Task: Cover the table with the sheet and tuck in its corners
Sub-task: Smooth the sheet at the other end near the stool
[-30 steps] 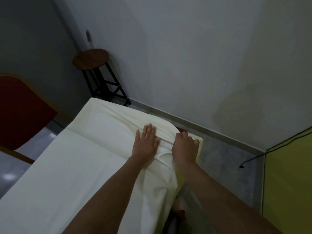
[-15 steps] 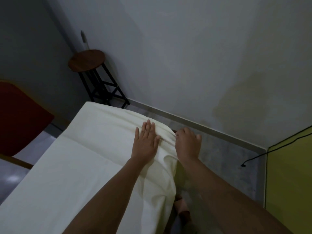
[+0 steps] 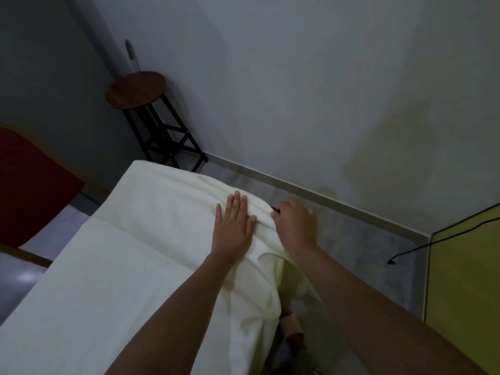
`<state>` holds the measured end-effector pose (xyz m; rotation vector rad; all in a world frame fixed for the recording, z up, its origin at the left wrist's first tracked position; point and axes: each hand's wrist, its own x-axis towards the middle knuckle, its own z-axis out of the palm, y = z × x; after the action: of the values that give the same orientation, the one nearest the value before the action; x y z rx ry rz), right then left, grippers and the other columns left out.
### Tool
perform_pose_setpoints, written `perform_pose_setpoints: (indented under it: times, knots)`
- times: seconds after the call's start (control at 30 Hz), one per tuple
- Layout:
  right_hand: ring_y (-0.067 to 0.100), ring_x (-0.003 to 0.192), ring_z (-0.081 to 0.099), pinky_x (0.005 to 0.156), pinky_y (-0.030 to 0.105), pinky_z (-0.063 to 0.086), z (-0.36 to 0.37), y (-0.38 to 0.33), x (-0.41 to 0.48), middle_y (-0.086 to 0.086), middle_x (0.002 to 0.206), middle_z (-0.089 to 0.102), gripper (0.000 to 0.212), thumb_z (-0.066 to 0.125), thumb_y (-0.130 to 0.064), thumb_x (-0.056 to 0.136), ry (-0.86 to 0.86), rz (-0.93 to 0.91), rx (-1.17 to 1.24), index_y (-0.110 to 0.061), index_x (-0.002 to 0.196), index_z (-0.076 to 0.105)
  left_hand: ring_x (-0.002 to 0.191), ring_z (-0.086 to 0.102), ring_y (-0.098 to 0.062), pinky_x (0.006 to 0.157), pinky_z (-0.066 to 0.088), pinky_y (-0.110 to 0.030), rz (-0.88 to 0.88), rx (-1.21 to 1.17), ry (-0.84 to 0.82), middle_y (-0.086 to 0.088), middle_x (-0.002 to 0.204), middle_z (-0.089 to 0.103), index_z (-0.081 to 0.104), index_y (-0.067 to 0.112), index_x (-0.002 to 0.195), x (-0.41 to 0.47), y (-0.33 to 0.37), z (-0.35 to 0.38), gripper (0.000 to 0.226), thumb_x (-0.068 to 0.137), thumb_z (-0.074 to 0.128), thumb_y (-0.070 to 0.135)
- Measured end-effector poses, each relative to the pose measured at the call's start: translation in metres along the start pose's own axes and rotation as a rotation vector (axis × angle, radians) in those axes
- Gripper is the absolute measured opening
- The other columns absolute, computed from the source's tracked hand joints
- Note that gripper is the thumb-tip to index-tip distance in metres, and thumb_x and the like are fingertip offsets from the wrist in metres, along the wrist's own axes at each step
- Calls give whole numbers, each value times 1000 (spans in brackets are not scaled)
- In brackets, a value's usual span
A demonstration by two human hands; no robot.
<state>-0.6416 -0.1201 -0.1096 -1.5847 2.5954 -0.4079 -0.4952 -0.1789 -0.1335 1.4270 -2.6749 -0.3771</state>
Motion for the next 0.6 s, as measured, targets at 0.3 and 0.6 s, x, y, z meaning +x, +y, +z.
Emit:
perform_pose_setpoints:
  times: [0.3, 0.6]
  knots:
    - [23, 97, 58, 86, 37, 34, -10, -7, 9, 1, 104, 62, 16, 53, -11, 85, -1, 53, -17, -20, 98, 59, 144, -17, -12, 117, -12, -40, -8, -17, 31, -2, 160, -9, -3, 15, 151, 4, 1, -8, 71, 91, -5, 51]
    - [36, 91, 59, 67, 36, 41, -52, 0, 85, 15, 110, 54, 20, 45, 0, 89, 64, 98, 101, -9, 104, 55, 147, -14, -17, 118, -11, -40, -112, 29, -30, -6, 160, -10, -7, 13, 151, 2, -31, -13, 78, 85, -10, 55]
